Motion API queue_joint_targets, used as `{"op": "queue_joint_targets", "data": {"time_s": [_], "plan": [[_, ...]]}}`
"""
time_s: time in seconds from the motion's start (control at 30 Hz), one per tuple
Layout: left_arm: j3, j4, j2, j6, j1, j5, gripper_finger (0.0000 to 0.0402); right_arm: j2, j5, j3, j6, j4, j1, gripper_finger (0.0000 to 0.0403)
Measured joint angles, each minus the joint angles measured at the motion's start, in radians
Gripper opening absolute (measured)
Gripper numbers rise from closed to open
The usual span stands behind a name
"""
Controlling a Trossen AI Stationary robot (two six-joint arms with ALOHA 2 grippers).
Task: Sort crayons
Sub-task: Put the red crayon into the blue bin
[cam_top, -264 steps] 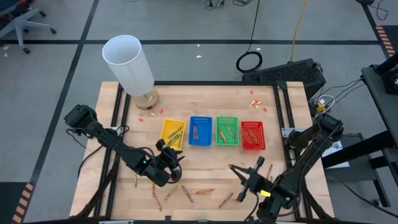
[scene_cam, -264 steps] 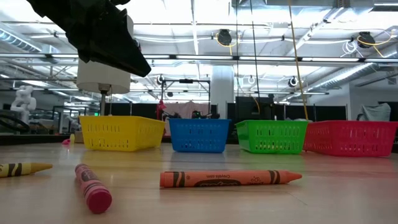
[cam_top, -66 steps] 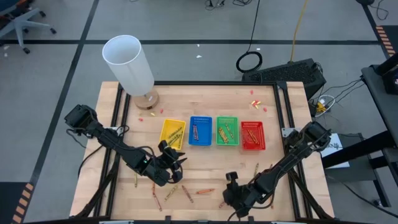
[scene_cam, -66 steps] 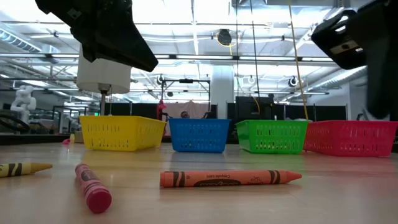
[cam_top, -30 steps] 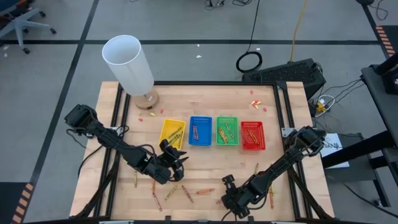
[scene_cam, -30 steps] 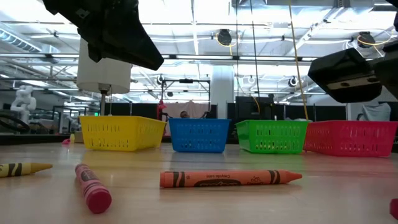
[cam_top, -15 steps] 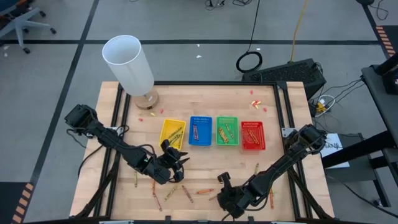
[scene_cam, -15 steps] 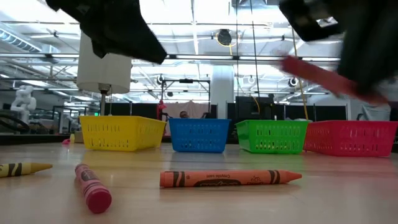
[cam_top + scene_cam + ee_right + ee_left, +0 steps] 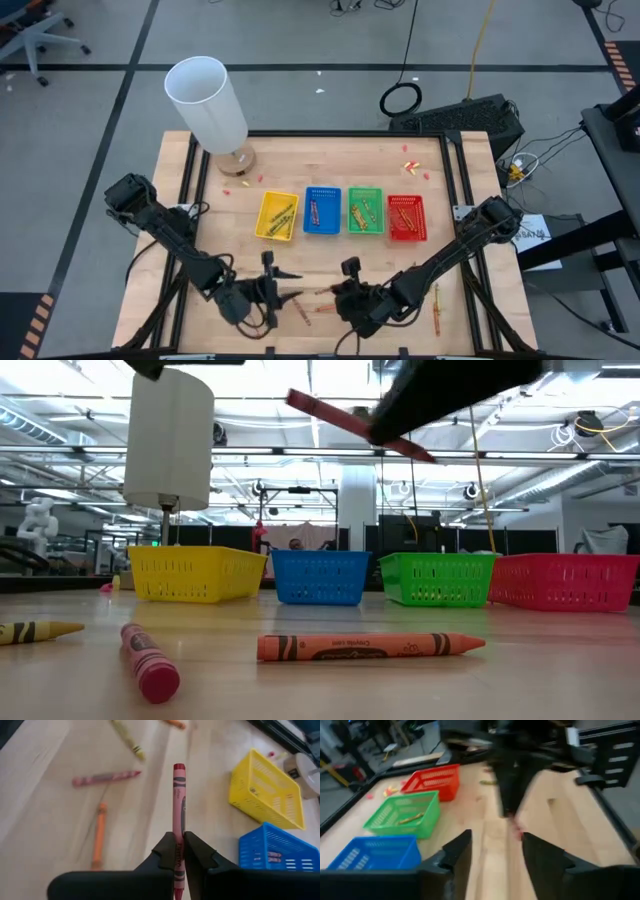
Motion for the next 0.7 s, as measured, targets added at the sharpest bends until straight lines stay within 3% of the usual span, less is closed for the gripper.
{"op": "queue_joint_targets", "data": {"time_s": [0.13,0.27,0.53,0.7], "plan": [[0.000,0.030,0.035,0.077,-0.001,-0.002,0.0224,0.000,0.001,0.001,0.005,0.043,-0.031,0.0002],[0.000,0.060,0.067,0.102,0.010,-0.003,0.0247,0.000,0.000,0.001,0.014,0.086,-0.056,0.0002],[0.000,0.081,0.101,0.084,0.013,-0.022,0.0246,0.000,-0.004,0.001,0.017,0.117,-0.076,0.0002],[0.000,0.106,0.111,0.081,0.035,-0.020,0.0220,0.000,-0.004,0.001,0.009,0.140,-0.081,0.0002]]}}
